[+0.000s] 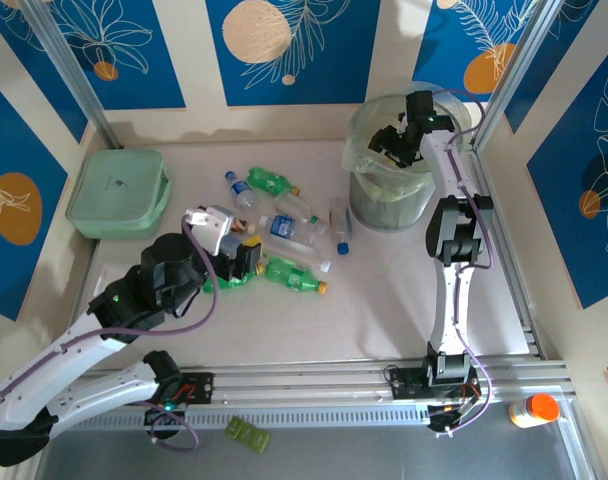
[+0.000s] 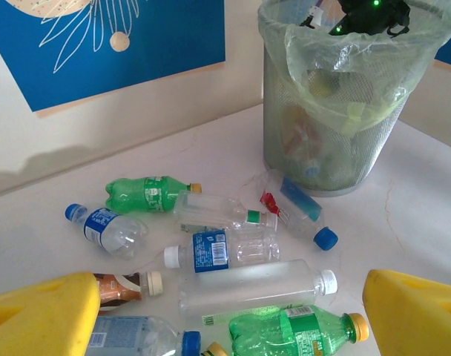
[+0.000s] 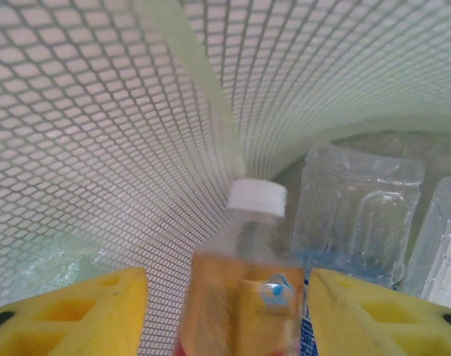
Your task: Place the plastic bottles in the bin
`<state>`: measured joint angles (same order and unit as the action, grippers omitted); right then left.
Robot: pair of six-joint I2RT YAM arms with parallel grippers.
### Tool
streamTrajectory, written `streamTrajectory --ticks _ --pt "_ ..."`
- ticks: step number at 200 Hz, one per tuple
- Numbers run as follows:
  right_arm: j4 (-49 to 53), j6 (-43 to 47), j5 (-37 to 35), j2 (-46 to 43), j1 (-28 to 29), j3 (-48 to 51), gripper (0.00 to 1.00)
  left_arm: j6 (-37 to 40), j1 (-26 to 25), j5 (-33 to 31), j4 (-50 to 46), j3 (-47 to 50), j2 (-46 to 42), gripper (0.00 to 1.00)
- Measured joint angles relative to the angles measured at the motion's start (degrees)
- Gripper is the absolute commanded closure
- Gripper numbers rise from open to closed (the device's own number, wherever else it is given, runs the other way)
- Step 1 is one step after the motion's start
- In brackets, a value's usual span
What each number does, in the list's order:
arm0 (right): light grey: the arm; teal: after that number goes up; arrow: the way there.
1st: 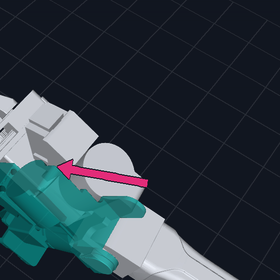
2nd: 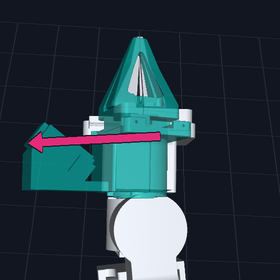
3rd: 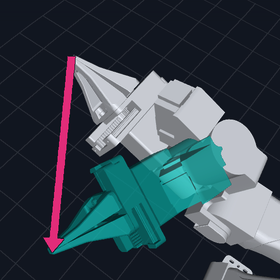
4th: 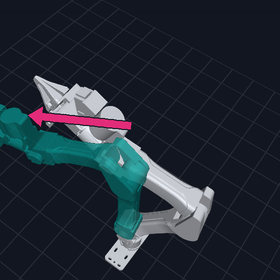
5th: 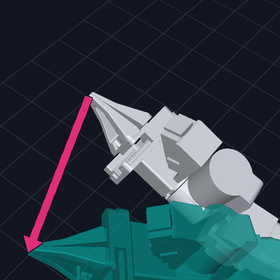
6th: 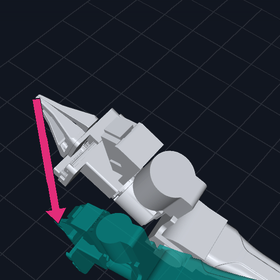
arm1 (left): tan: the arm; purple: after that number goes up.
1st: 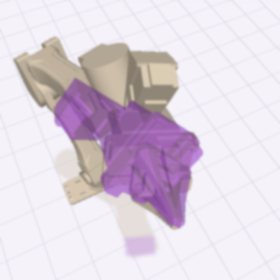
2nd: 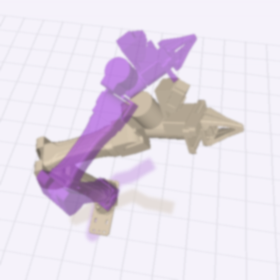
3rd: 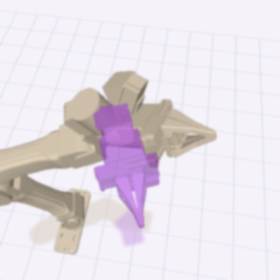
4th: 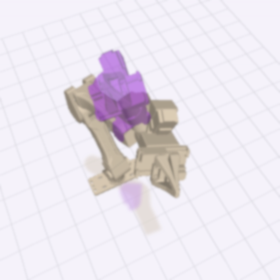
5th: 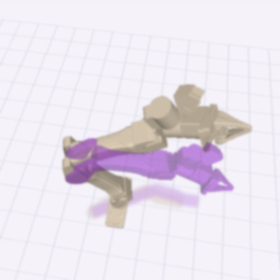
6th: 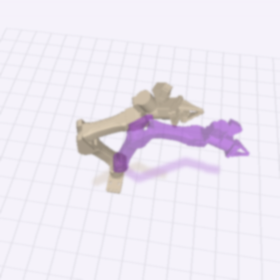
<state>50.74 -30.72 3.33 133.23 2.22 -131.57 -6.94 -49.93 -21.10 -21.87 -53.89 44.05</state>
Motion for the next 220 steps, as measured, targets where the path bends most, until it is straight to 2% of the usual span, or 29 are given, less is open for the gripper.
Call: streamTrajectory --ticks 38,80,108,141,162,179,204,220 --pt "1.44 0.35 -1.16 -3.41 0.00 0.00 0.42 0.00 0.15 -0.02 0.00 0.00 0.00 0.09" --pt "2.75 1.11 -2.47 -14.51 0.00 -0.07 0.53 -0.07 0.22 -0.20 -0.02 0.00 0.31 0.09" --pt "2.73 2.12 -3.19 -23.23 0.39 0.87 0.68 -0.81 0.22 -0.15 -0.17 -0.02 1.42 0.09" --pt "0.81 3.13 -3.54 -34.73 2.62 10.43 0.89 -4.48 0.28 0.26 -2.80 -1.20 2.29 0.08" --pt "-1.09 4.74 -3.58 -41.90 6.62 19.04 0.94 -8.00 0.31 0.28 -6.05 -3.19 3.17 0.06" --pt "-3.08 7.02 -4.74 -47.87 12.13 27.02 0.96 -11.58 0.37 0.63 -9.55 -4.83 4.26 0.05" --pt "-4.50 11.13 -7.69 -57.68 22.73 39.74 0.95 -16.96 1.18 2.62 -15.61 -7.17 7.56 0.04" --pt "-4.57 12.50 -9.09 -63.12 28.74 46.23 0.89 -20.13 2.40 4.24 -19.02 -7.48 10.01 0.04"
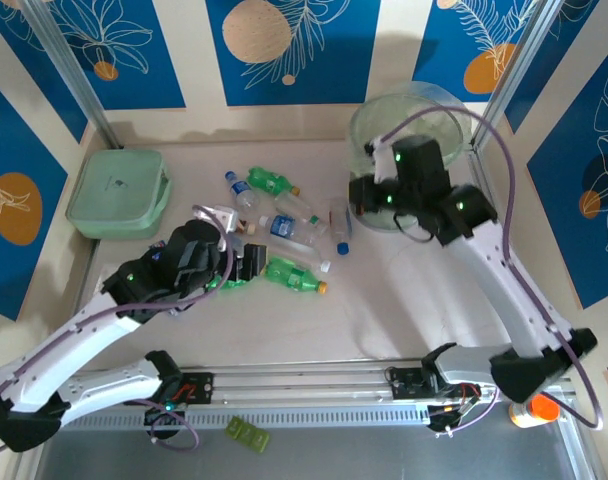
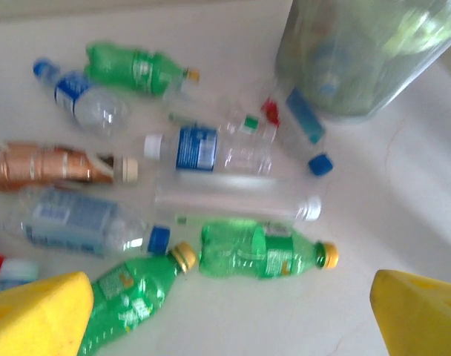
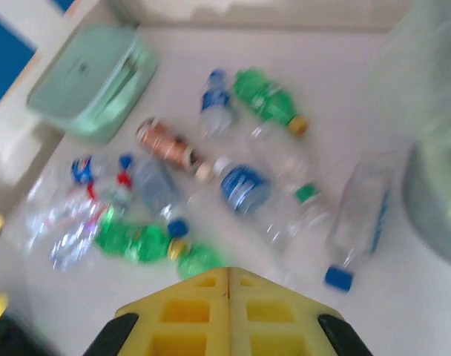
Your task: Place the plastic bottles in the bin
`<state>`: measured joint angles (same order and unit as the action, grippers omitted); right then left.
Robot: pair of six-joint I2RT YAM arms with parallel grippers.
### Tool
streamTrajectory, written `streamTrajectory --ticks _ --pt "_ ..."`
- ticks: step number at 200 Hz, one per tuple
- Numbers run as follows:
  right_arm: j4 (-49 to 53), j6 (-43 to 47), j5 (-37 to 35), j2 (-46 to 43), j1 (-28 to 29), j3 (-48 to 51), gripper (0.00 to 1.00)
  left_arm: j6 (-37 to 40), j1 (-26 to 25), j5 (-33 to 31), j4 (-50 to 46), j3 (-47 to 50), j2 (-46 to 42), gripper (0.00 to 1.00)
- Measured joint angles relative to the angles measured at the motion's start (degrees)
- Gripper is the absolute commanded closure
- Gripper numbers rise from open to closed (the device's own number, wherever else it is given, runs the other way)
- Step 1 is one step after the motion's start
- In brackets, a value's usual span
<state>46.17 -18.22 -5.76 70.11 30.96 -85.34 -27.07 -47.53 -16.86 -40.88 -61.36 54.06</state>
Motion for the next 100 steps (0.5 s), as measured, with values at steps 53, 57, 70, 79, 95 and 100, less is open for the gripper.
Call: streamTrajectory --ticks 53,57,70,79,95,100 --pt "-0.31 -0.22 -7.74 -8.96 10.54 13.20 0.84 -22.12 13.46 5.92 -8.04 1.25 10.14 0.06" --pt "-0.31 -0.24 -8.17 -9.11 10.99 13.68 0.84 -24.90 14.23 6.38 -8.09 2.08 10.51 0.07" --pt "-0.37 -0.31 -9.51 -9.57 12.22 15.08 0.84 -33.31 15.69 6.67 -7.67 5.27 10.56 0.09" --pt "-0.37 -0.42 -10.27 -9.84 12.68 15.56 0.84 -39.50 15.93 6.67 -6.64 8.02 10.12 0.06" --pt "-0.70 -0.66 -11.37 -10.40 13.27 15.85 0.84 -48.96 15.98 6.12 -5.11 11.89 9.27 0.04" --pt "-0.85 -0.85 -11.72 -10.71 13.35 15.89 0.84 -51.93 15.98 5.62 -4.81 12.57 9.03 0.04"
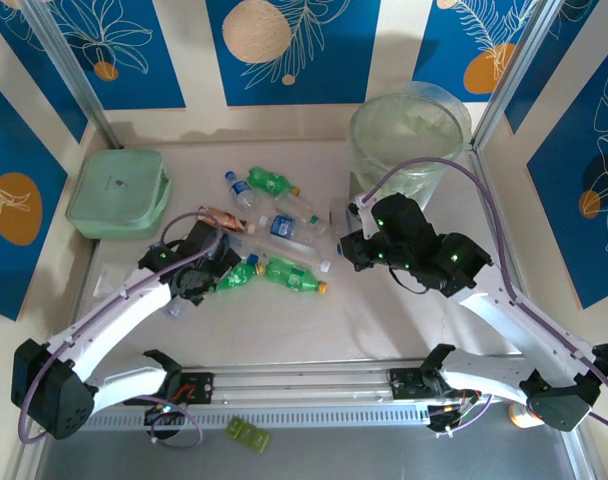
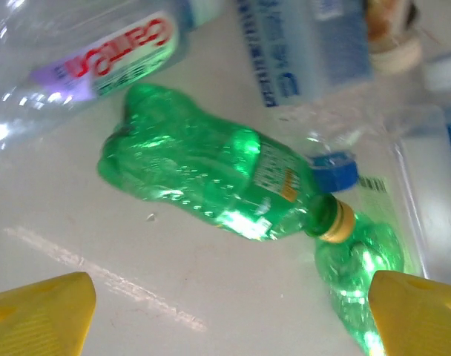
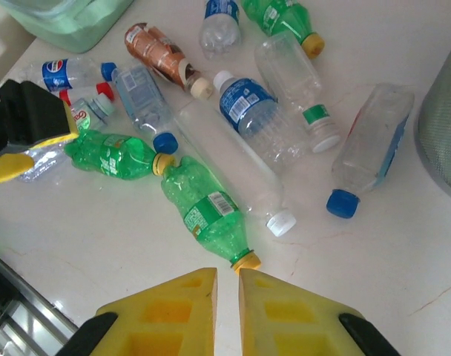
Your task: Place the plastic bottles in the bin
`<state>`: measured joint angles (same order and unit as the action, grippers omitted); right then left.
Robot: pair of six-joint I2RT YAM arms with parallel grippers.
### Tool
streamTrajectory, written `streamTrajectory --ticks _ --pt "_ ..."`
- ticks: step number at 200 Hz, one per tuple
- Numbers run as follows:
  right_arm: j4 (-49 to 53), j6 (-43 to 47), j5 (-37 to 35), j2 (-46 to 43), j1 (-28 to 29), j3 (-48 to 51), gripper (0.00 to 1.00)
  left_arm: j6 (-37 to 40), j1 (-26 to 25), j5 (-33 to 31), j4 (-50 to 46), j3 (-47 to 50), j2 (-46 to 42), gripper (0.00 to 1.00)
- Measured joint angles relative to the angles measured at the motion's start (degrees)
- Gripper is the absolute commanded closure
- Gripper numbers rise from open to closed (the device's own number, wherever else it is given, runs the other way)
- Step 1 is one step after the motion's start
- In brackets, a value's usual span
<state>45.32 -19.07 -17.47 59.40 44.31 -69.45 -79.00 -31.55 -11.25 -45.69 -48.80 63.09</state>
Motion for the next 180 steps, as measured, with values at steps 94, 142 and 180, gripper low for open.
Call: streamTrajectory --ticks 94,142,180 --pt "-0.83 -1.53 -2.32 -3.78 1.36 2.73 0.84 -25.73 0.07 -9.88 4.87 1.20 6.62 0.02" --pt "-1.05 -1.77 -3.08 -3.63 1.44 2.82 0.84 -29.62 0.96 -9.73 8.39 2.21 12.46 0.06" --pt "-1.20 -1.95 -3.41 -2.51 1.44 2.82 0.84 -30.05 1.25 -7.72 13.35 5.66 17.00 0.05"
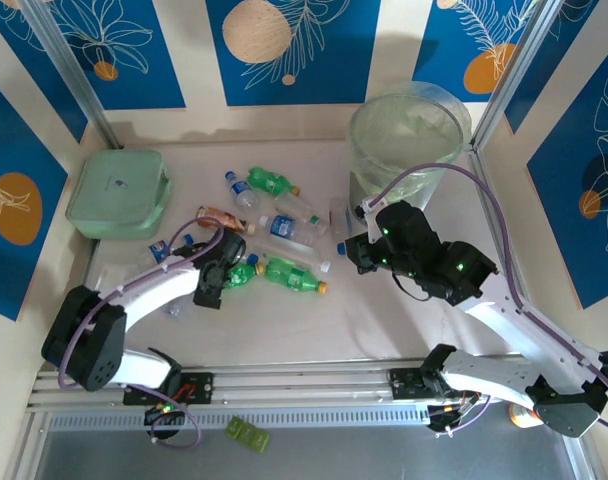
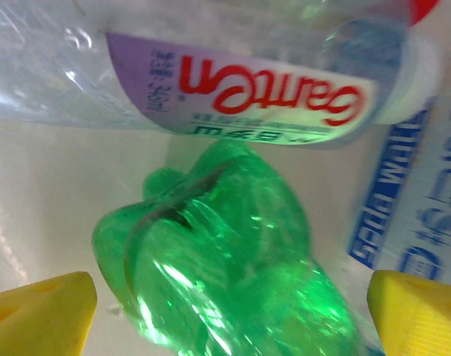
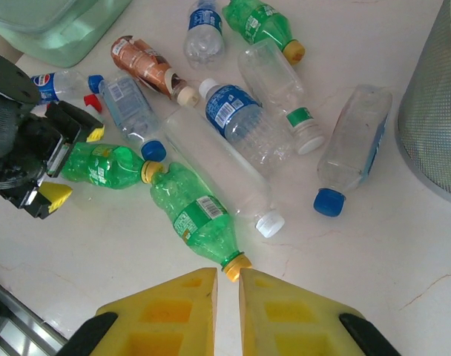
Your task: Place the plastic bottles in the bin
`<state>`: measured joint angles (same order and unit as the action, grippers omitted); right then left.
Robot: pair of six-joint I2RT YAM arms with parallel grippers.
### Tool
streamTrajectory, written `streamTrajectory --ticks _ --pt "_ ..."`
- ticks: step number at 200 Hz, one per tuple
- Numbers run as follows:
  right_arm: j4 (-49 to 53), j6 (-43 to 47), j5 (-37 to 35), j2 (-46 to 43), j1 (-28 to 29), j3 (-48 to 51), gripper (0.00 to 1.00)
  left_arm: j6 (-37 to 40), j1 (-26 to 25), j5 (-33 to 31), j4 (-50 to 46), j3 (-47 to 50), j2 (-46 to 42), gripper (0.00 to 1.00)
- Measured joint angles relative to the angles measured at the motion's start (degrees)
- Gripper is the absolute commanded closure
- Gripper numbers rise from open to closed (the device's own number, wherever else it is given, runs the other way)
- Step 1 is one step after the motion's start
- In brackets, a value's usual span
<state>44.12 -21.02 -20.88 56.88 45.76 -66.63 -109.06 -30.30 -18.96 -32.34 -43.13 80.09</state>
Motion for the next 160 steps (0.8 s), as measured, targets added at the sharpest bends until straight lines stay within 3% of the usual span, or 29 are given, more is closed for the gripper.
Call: streamTrajectory --ticks 24,87,160 --pt "0.00 0.00 0.09 0.85 0.00 0.00 0.84 1.44 0.57 1.25 3.37 0.66 3.50 0.07" --pt "0.02 0.00 0.31 2.49 0.00 0.00 0.84 5.57 1.05 3.17 2.10 0.98 4.02 0.30" --pt "0.11 0.02 0.94 3.82 0.00 -0.52 0.84 6.75 1.09 2.54 2.51 1.25 2.49 0.37"
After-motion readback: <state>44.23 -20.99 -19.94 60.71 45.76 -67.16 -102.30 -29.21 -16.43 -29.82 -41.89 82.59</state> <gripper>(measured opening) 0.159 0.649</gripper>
